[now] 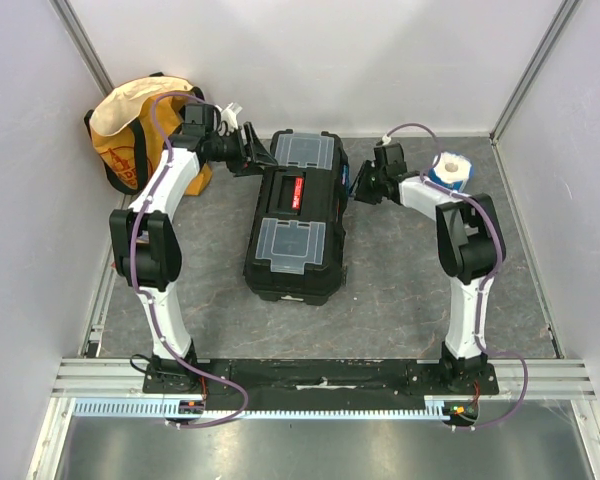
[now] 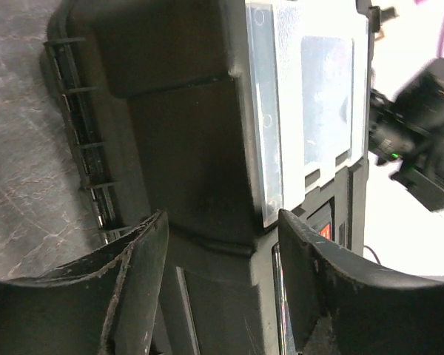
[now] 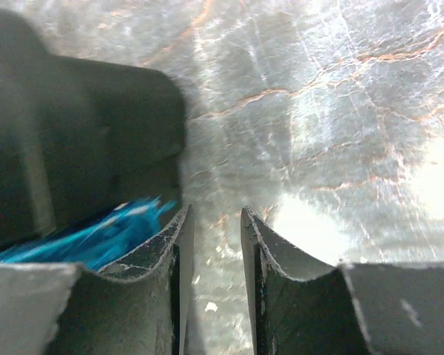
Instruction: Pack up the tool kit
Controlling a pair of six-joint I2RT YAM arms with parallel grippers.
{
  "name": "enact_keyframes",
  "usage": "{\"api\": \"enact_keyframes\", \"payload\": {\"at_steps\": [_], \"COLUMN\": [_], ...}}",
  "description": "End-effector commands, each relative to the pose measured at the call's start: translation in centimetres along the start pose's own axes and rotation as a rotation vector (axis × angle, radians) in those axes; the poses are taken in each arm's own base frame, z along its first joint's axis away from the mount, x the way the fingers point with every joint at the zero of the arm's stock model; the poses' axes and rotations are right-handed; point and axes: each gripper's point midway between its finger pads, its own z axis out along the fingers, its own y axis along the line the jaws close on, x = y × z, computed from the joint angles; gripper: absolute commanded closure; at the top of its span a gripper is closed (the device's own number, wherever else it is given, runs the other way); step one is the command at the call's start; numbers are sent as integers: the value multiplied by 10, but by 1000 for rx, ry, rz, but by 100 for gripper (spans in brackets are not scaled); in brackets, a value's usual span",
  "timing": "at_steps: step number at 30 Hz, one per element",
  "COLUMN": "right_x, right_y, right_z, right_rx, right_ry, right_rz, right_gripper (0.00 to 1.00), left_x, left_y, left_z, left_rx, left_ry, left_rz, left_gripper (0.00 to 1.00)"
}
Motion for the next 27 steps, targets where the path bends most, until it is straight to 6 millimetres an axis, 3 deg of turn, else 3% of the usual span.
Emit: {"api": "enact_keyframes", "payload": {"at_steps": [1,5,10,13,17,20,24,27], "right_x": [-56,-61,-44,-26,-10,-1,20,31], "right_y": [34,36,51,74,104,117,135,139], "right_z": [-64,-100,-148,-167,-187,-191,-183,-171], "right_rx": [-78,-103,-184,-283,-328,-349,-383,-386], "right_ry": [-142,-148,-143,-116,-144,-141,-89,-32], "right_rz": [-1,-43,-99,-163,-277,-283,-278,-246], "right_gripper": [60,40,17,2,2,3,21,30], "left_x": [-39,-47,-27,-8,29,51,67,71], "left_y": [-35,-55,-51,-48,-40,-37,-36,-33], "left_z": [-31,-48,-65,-73,-68,-62,-50,-41], "left_rx": [-58,-38,-97,-109,-108,-110,-102,-109], "left_ry": [-142,-183,-209,-198,-130,-95,-52,-30], "left_rz": [80,132,170,182,180,190,183,181], "left_gripper": [32,28,27,26,26,26,26,32]}}
